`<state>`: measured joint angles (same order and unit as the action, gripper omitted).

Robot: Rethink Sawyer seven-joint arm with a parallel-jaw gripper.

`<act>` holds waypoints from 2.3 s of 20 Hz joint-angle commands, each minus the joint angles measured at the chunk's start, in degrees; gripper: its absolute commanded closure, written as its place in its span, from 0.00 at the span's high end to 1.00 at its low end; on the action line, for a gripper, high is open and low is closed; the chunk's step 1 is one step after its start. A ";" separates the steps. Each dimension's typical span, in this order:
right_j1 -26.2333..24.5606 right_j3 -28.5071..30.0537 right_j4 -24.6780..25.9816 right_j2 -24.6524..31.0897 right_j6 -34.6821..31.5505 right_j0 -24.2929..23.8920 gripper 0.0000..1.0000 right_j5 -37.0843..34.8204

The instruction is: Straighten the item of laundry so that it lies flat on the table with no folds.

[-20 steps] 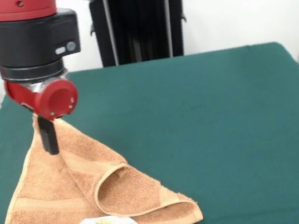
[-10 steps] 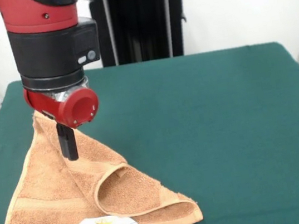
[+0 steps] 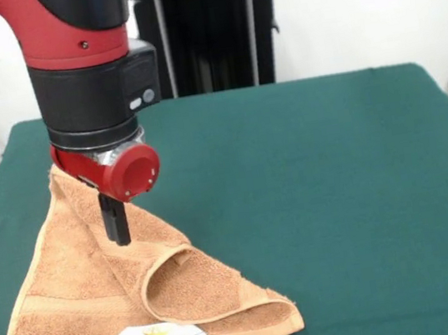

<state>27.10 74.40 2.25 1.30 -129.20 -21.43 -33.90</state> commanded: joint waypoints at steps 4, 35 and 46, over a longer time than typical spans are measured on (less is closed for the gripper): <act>-3.34 1.40 1.67 4.68 2.40 3.43 0.00 -7.54; -2.10 3.17 0.13 5.72 1.55 3.66 1.00 -7.38; -4.77 0.44 0.15 5.03 -0.62 5.58 1.00 -6.41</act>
<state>26.80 74.02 2.25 1.30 -129.20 -19.39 -34.66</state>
